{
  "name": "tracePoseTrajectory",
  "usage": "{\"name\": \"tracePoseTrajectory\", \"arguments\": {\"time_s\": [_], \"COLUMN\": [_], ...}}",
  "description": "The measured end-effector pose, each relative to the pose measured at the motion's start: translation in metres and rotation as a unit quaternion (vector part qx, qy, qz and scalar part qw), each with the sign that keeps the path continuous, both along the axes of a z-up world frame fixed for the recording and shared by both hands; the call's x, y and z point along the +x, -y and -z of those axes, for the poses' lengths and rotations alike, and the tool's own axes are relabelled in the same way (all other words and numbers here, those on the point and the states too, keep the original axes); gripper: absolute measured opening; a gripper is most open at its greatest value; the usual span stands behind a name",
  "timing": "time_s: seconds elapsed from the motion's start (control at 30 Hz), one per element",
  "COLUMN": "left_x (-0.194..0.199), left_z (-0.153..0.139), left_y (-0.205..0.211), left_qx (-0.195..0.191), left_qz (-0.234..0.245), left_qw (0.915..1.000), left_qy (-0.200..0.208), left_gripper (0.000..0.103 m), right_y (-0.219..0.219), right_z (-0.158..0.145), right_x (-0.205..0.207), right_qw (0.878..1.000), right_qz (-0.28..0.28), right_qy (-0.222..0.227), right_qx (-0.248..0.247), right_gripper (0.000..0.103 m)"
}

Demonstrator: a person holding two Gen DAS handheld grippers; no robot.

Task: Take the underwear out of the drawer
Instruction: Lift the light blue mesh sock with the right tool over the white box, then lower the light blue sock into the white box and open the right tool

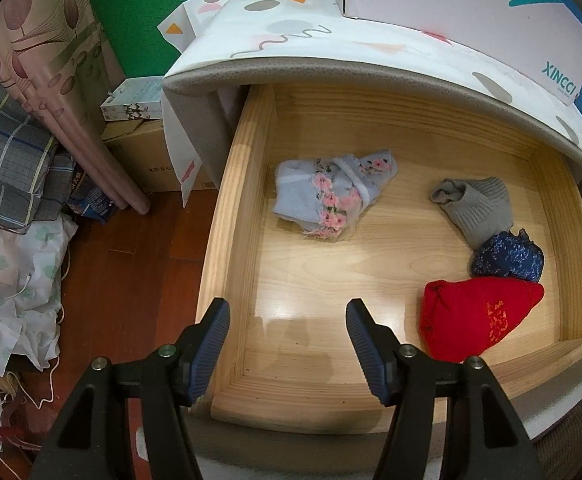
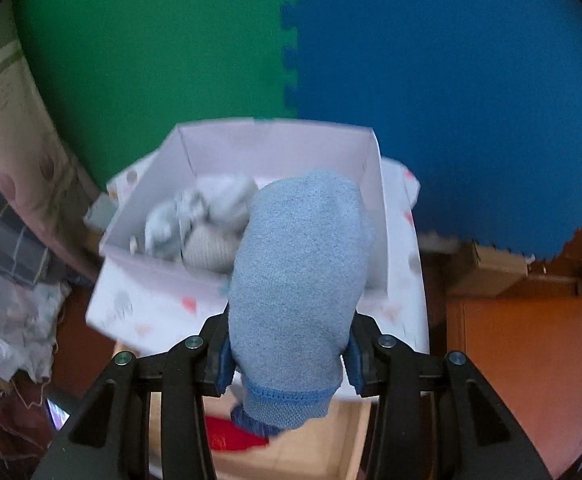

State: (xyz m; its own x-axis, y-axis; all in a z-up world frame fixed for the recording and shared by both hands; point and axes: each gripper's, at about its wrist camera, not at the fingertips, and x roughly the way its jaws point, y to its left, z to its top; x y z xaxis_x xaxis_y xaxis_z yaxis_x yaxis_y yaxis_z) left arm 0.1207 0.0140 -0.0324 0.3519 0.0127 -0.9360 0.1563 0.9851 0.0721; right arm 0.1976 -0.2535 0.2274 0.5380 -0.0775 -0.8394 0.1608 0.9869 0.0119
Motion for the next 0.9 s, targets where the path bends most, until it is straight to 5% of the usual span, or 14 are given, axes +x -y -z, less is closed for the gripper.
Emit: {"name": "tracePoseTrajectory", "arguments": {"time_s": [0.23,0.63,0.8,0.9], "left_x": [-0.001,-0.002,-0.002,-0.003], "left_z": [0.0,-0.001,-0.004,-0.008], "left_y": [0.0,0.002,0.0,-0.005], "left_qx": [-0.005,-0.002,-0.01,-0.023], "left_qz": [-0.003,-0.004,-0.012,-0.022], "left_qw": [1.0,0.9999,0.9997,0.9992], "left_qy": [0.0,0.009,0.017,0.023], "left_gripper": [0.062,0.062,0.062,0.062], "right_y": [0.015,0.027,0.026,0.018], "right_z": [0.031,0.096,0.082,0.059], "right_x": [0.065,0.091,0.081,0.061], "right_qw": [0.999,0.995,0.997,0.999], "right_qz": [0.017,0.025,0.027,0.015], "right_qy": [-0.034,-0.097,-0.07,-0.042], "right_qx": [0.013,0.005,-0.001,-0.008], "right_gripper": [0.041,0.049,0.077,0.077]}}
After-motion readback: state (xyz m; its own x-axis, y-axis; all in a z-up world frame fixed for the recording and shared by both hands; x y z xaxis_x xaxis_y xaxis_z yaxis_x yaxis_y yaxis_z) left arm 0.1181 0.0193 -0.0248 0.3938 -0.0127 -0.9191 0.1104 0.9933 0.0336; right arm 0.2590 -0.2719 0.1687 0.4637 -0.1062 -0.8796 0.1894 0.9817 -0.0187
